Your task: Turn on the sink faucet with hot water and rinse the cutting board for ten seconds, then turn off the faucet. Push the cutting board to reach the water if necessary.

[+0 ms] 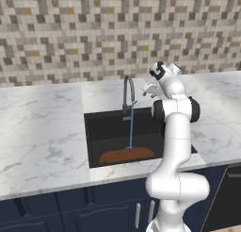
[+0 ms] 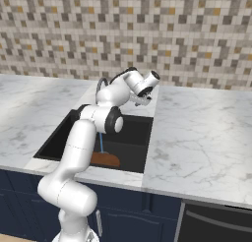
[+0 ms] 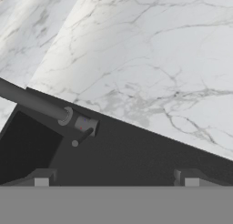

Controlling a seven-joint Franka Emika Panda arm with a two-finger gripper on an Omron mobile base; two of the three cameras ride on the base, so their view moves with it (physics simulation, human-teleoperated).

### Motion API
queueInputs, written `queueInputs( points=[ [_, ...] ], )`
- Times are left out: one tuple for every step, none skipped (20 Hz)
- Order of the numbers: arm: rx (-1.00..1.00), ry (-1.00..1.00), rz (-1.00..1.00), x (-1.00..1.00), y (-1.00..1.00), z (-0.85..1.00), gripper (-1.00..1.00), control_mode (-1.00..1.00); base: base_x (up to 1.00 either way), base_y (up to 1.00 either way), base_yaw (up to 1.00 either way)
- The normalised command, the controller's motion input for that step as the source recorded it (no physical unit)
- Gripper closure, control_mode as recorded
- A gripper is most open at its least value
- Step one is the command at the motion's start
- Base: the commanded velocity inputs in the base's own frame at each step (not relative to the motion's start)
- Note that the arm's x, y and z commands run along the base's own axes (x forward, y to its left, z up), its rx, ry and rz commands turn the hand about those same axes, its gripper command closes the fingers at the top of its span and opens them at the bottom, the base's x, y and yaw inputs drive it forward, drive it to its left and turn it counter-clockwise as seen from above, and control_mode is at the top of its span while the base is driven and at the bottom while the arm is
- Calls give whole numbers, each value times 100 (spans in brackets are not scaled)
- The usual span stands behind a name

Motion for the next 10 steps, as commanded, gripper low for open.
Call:
queueInputs(
  points=[
    [0, 0, 0, 0, 0, 0, -100, -100, 0, 0, 0],
    [0, 0, 0, 0, 0, 0, -100, -100, 0, 0, 0],
    [0, 0, 0, 0, 0, 0, -100, -100, 0, 0, 0],
    [0, 0, 0, 0, 0, 0, -100, -100, 0, 0, 0],
    [0, 0, 0, 0, 0, 0, -100, -100, 0, 0, 0],
    [0, 0, 0, 0, 0, 0, -100, -100, 0, 0, 0],
    [0, 0, 0, 0, 0, 0, -100, -100, 0, 0, 0],
    [0, 0, 0, 0, 0, 0, -100, -100, 0, 0, 0],
    [0, 0, 0, 0, 0, 0, -100, -100, 0, 0, 0],
    [0, 0, 0, 0, 0, 0, -100, -100, 0, 0, 0]
  ],
)
